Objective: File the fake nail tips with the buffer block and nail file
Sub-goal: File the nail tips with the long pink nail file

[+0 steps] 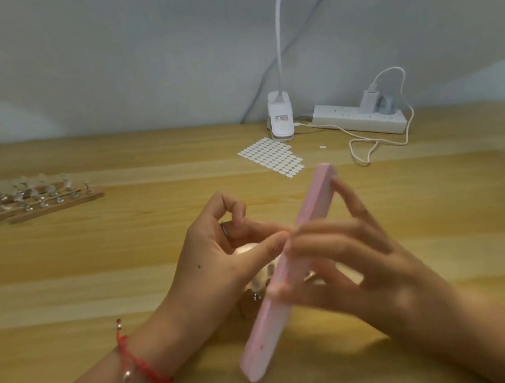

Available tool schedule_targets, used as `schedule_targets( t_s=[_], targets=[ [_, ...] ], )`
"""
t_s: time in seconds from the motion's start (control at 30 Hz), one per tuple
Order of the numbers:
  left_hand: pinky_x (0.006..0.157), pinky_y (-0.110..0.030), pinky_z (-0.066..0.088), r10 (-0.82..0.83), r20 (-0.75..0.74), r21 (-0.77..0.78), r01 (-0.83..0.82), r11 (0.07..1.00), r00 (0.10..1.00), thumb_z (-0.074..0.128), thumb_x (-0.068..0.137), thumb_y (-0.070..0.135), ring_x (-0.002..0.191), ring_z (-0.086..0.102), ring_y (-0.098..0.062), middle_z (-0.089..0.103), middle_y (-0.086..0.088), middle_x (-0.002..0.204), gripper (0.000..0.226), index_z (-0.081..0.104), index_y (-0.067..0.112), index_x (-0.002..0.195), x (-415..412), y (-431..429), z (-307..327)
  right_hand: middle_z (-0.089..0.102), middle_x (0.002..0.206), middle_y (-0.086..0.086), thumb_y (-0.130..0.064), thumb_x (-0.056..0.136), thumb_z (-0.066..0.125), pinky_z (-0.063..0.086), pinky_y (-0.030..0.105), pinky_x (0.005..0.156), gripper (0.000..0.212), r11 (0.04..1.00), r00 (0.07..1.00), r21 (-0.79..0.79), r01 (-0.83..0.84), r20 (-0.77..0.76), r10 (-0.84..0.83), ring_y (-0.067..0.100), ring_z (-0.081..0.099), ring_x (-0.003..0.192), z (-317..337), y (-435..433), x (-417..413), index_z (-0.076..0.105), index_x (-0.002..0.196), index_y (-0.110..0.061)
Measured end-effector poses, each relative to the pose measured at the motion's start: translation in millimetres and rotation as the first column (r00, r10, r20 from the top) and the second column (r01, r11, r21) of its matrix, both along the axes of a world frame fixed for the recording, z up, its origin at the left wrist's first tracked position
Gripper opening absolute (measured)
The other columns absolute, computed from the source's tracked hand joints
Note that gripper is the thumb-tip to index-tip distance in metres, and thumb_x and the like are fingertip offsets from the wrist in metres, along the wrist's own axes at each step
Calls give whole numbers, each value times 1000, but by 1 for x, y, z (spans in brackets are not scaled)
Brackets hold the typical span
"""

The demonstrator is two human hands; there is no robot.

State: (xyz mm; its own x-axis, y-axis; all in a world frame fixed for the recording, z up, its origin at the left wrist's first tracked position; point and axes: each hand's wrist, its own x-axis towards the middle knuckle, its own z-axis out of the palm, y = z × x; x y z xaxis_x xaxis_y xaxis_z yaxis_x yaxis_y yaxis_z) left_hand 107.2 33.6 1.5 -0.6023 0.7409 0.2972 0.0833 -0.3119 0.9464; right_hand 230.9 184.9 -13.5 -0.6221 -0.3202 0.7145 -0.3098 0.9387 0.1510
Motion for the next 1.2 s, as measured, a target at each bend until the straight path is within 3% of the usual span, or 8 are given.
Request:
schedule_targets(
  t_s=[0.17, 0.3, 0.43, 0.57, 0.7, 0.83, 0.97, 1.2],
  targets=[
    [61, -18, 52, 2, 27, 8, -3, 1000, 1000, 74, 62, 14, 70, 72, -14, 75, -10, 76, 45, 31, 13, 78, -2, -2, 2, 49, 118, 8, 5, 89, 65, 28, 70, 108, 43, 974, 979, -132, 185, -61, -195, 25, 50, 114, 18, 22, 2, 65, 122, -21],
    [59, -18, 52, -44, 96, 18, 42, 999, 994, 76, 57, 19, 63, 70, -13, 74, -9, 73, 50, 32, 13, 79, -1, -2, 4, 66, 119, 6, -18, 105, 50, 26, 69, 111, 29, 999, 999, -11, -35, 29, 35, 17, 55, 117, 4, -4, 1, 59, 130, -31],
    [64, -19, 53, -47, 65, 4, 47, 999, 997, 75, 60, 16, 67, 71, -15, 75, -10, 74, 46, 32, 13, 78, -4, -2, 5, 47, 119, 9, -6, 101, 49, 24, 72, 108, 29, 977, 976, -88, 195, -86, -202, 27, 49, 115, 28, 28, 5, 63, 123, -20],
    [55, -18, 52, -89, 81, 25, 88, 996, 993, 74, 60, 18, 60, 68, -12, 73, -6, 69, 47, 31, 12, 77, -1, -2, 4, 51, 121, 3, -11, 96, 65, 24, 70, 112, 38, 999, 1000, 38, 8, -13, -7, 19, 52, 118, 3, -4, 2, 62, 129, -29],
    [66, -18, 54, -50, 46, 20, 49, 999, 998, 74, 62, 16, 72, 73, -15, 74, -4, 71, 44, 33, 13, 75, -6, -3, 6, 47, 118, 8, 3, 93, 58, 26, 72, 108, 41, 978, 979, -96, 187, -68, -194, 26, 49, 114, 24, 24, 1, 64, 124, -24],
    [55, -14, 50, -79, 51, 32, 77, 997, 996, 70, 64, 12, 57, 67, -7, 71, 0, 64, 41, 30, 11, 74, 0, 0, 4, 51, 119, 2, -12, 97, 63, 26, 71, 109, 34, 1000, 1000, -5, -12, 10, 12, 19, 54, 117, 1, -9, 1, 66, 126, -29],
    [57, -16, 52, -42, 20, 7, 42, 999, 999, 71, 63, 10, 61, 69, -9, 73, -3, 67, 39, 33, 11, 72, -2, 0, 4, 50, 117, 9, 4, 96, 54, 28, 70, 108, 39, 972, 979, -143, 184, -57, -194, 26, 50, 114, 23, 23, 1, 65, 124, -22],
    [57, -17, 52, -48, 30, 18, 48, 999, 998, 72, 62, 15, 63, 70, -11, 73, -4, 69, 41, 32, 11, 72, -2, 1, 4, 49, 118, 6, 0, 94, 62, 27, 70, 109, 39, 993, 995, -67, 93, -30, -95, 22, 52, 115, 14, 13, -1, 64, 123, -25]
  ],
)
